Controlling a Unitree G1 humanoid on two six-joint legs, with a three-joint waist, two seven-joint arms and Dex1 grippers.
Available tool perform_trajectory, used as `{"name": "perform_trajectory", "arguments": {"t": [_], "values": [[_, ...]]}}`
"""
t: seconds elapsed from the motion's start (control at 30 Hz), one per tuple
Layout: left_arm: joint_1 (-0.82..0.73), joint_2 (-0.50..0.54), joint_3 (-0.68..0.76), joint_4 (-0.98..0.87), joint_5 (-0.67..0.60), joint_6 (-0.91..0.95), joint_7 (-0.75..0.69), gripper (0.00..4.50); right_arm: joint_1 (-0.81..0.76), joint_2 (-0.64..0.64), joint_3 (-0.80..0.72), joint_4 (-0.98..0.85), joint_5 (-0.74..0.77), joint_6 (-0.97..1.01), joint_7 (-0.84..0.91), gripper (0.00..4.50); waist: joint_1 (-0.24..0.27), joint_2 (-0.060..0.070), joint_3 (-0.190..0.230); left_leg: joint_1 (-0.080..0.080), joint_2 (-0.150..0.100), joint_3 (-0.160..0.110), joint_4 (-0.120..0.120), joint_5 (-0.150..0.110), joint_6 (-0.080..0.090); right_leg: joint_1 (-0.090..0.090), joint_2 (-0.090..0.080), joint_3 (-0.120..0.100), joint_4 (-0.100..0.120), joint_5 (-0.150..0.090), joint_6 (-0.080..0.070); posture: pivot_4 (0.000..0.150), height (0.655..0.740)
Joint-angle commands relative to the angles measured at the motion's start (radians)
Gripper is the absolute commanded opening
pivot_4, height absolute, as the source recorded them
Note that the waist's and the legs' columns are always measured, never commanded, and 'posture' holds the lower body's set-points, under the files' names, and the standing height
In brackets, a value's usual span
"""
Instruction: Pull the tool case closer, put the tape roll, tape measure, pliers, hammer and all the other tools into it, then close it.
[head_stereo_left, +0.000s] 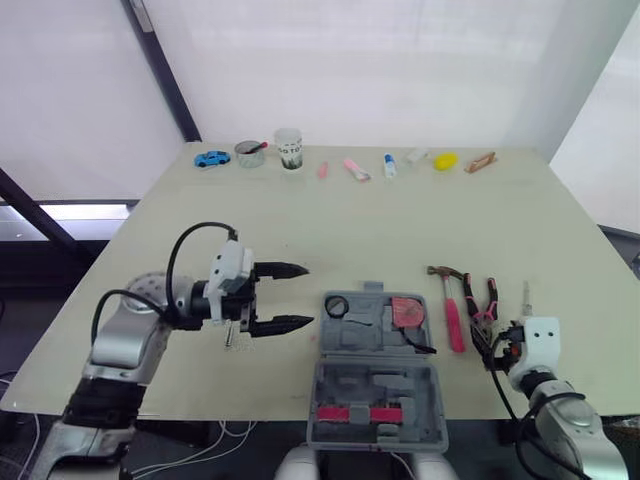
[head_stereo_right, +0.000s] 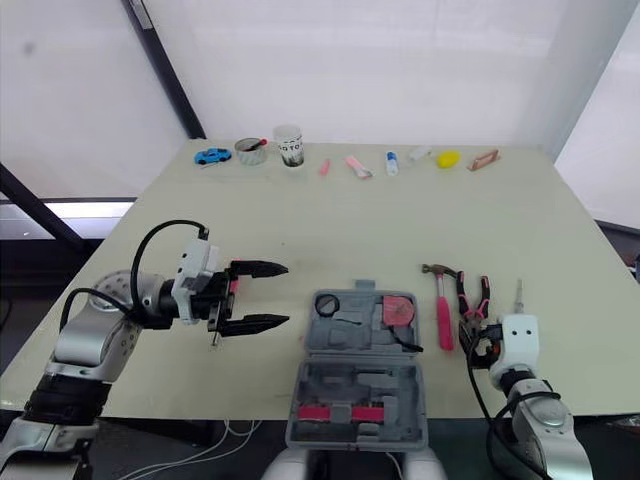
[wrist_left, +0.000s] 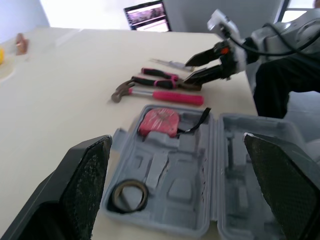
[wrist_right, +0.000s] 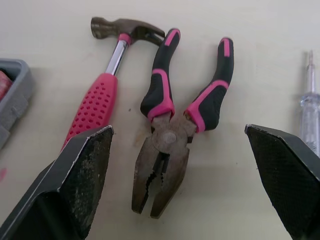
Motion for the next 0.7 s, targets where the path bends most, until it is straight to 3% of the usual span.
{"name": "perform_trajectory", "arguments": {"t": [0.03,0.27,0.4,0.43,0.57,0.7], "values": [[-0.041,0.001,-0.015,-0.057,-0.02,0.019,-0.018,4.5,-0.024,0.017,-0.007,0.029,-0.017,-0.027,-0.03,4.44,0.0,0.0,0.0,0.0,0.0,0.0,0.0,0.0,0.0,0.0,0.0,0.0,0.001,0.0,0.0,0.15,0.74],[-0.081,0.001,-0.043,-0.115,-0.03,0.054,-0.039,4.5,-0.069,0.07,0.002,0.113,-0.029,-0.061,-0.057,4.44,-0.002,0.0,0.0,0.001,0.0,0.001,0.0,0.0,0.0,0.0,0.003,0.005,0.002,0.0,0.0,0.15,0.74],[-0.09,0.002,-0.049,-0.133,-0.047,0.074,-0.056,4.5,-0.094,0.11,-0.01,0.14,-0.014,-0.055,-0.078,3.37,-0.003,0.0,0.0,0.002,0.0,0.001,0.001,0.0,0.0,0.0,0.004,0.006,0.003,0.0,0.0,0.15,0.74],[-0.091,0.005,-0.05,-0.139,-0.05,0.076,-0.061,4.5,-0.101,0.122,-0.018,0.148,-0.009,-0.054,-0.087,2.66,-0.003,0.0,0.0,0.002,0.0,0.001,0.001,0.0,0.0,0.0,0.004,0.006,0.003,0.0,0.0,0.15,0.74],[-0.09,0.015,-0.055,-0.169,-0.085,0.142,-0.068,4.5,-0.111,0.125,-0.009,0.167,-0.037,-0.06,-0.097,1.09,-0.005,0.0,0.0,0.002,0.001,0.001,0.001,0.0,0.0,0.0,0.004,0.007,0.003,0.0,0.0,0.15,0.74],[-0.087,0.009,-0.054,-0.181,-0.083,0.148,-0.063,4.5,-0.106,0.114,0.006,0.163,-0.067,-0.066,-0.103,1.04,-0.005,0.0,0.0,0.003,0.001,0.001,0.001,0.0,0.0,0.0,0.005,0.008,0.004,0.0,0.0,0.15,0.74]]}}
